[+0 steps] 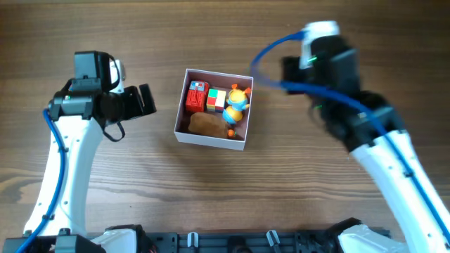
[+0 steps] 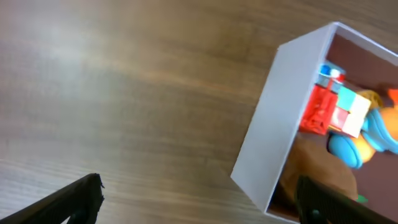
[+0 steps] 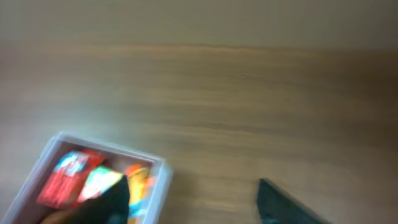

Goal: Pack container

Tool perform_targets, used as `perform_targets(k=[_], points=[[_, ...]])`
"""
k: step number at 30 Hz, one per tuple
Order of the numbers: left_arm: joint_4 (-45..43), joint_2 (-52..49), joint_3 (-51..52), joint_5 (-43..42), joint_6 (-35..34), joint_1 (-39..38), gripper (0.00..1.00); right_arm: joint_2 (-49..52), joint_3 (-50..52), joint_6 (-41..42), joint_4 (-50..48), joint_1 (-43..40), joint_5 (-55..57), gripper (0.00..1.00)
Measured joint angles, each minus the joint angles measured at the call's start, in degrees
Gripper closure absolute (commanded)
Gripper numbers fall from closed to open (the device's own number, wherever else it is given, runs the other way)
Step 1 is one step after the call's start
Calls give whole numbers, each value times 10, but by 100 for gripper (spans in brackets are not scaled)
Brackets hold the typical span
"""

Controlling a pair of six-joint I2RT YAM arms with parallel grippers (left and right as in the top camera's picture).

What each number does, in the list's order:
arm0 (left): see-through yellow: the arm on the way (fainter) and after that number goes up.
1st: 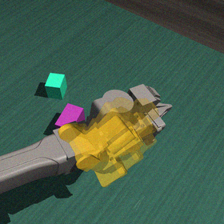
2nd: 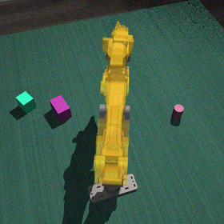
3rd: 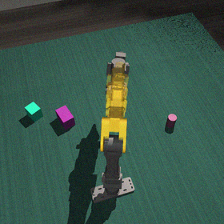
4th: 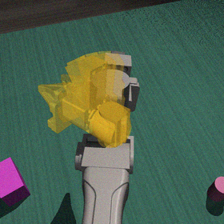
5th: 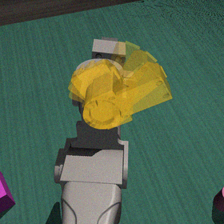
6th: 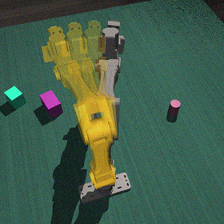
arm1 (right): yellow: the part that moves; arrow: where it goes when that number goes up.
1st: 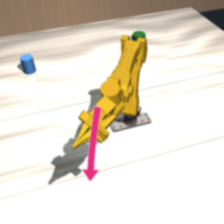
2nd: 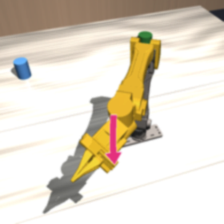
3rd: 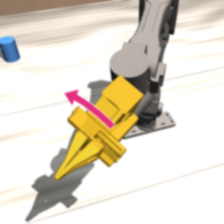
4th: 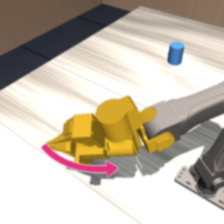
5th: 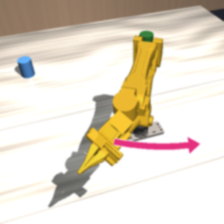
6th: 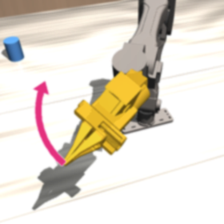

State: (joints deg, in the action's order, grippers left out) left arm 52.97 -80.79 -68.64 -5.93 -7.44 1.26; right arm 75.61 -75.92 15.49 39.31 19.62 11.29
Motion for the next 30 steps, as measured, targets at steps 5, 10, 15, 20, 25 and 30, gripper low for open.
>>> perform_targets(k=[5,10,15,20,25,30], points=[[-56,0,0,5,95,-36,0,8,0,38,23,-116,-35,0],[-31,1,0,12,114,-36,0,6,0,36,95,-147,-22,0],[-5,84,2,11,114,-36,0,-62,7,58,141,-147,-9,0],[-6,270,26,0,114,-36,0,-267,75,89,130,-147,-5,0],[-30,489,146,5,110,-36,0,-454,278,107,118,-147,-1,0],[-3,612,209,18,106,-36,0,-531,431,120,80,-147,-1,0]])
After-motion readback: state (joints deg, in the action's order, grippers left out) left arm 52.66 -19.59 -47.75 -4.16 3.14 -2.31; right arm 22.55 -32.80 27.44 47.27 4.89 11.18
